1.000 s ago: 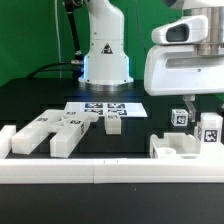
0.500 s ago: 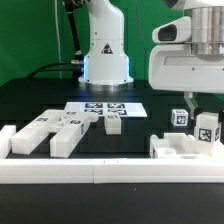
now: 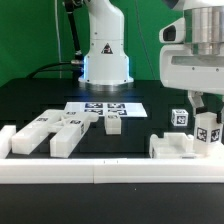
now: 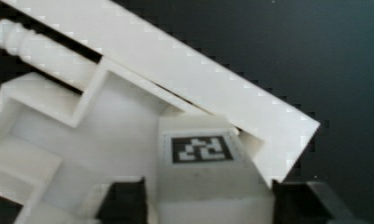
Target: Assemble chair
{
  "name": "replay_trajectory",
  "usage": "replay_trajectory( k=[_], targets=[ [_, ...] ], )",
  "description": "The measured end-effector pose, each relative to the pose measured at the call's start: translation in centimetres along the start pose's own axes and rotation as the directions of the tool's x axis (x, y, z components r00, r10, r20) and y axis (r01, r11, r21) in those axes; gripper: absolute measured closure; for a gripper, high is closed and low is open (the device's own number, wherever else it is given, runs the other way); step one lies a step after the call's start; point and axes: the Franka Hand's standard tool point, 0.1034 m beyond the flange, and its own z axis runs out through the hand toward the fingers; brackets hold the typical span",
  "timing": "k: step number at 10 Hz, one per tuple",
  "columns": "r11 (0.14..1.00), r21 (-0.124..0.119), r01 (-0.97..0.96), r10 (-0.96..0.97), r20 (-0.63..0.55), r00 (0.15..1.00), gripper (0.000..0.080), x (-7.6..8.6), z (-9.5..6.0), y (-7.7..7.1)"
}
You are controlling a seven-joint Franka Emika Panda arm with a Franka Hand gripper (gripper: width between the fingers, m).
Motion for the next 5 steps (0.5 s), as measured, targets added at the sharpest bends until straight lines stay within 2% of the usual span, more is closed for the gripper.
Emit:
replay_trajectory(
  k=[1, 2, 3, 5],
  targets=[
    [0.999, 0.0, 0.034, -0.034, 0.0, 0.999, 0.0266, 0.0, 0.0, 0.0],
    [0.998, 0.0, 0.065, -0.065, 0.0, 0.998, 0.0266, 0.0, -0.03, -0.03],
    [0.99, -0.002, 0.141, -0.141, -0.002, 0.99, 0.0171, 0.04, -0.03, -0.03],
    [0.933, -0.004, 0.36, -0.36, -0.004, 0.933, 0.0156, 0.12, -0.01, -0.05]
  ],
)
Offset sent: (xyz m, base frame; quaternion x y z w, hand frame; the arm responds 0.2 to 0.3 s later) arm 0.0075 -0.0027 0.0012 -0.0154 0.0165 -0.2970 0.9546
